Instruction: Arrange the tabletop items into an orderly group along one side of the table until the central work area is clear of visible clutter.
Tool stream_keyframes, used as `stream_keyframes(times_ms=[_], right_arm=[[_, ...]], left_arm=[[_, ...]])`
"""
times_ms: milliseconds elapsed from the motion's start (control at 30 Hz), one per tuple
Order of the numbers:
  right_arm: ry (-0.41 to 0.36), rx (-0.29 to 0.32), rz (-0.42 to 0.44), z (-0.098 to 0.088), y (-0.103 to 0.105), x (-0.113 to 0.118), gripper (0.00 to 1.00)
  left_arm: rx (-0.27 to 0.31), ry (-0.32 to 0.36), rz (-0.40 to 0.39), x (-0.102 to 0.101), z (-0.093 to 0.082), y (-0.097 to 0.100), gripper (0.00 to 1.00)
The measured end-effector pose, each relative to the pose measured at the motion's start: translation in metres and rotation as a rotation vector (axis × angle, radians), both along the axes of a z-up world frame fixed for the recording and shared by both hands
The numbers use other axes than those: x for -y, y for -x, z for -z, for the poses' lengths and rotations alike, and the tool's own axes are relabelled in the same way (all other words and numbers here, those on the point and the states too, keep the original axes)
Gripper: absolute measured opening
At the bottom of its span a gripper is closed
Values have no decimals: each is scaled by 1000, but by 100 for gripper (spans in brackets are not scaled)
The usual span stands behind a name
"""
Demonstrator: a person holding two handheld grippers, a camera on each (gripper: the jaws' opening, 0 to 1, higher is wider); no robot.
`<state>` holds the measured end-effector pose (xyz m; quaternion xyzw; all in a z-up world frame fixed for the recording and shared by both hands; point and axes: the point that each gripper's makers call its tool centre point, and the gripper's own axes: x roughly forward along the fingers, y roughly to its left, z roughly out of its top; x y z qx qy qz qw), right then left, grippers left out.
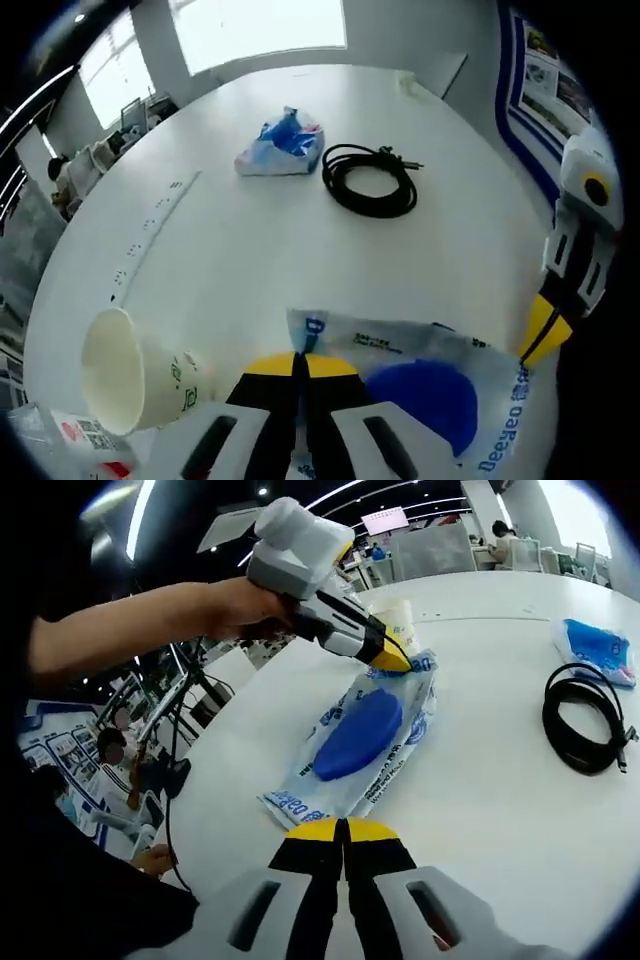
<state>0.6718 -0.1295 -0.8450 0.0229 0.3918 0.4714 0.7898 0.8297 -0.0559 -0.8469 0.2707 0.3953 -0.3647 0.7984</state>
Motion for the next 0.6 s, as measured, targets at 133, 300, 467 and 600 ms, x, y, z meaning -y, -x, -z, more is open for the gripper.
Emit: stream_keyframes(times_ms=[133,300,467,600], right_arm=[[-12,13,3,-9,-4,6,0],[-25,34,3,-21,-12,17,0],[-33,50,15,-31,-23,30,0],[-38,68,26,-41,-37,41,0]], left_arm=[[13,4,-24,-4,-10,2,0],[27,2,-52,-8,-23,5,0],[31,0,-96,-15,-32,9,0],[27,9,-144,-19,-40,14,0]])
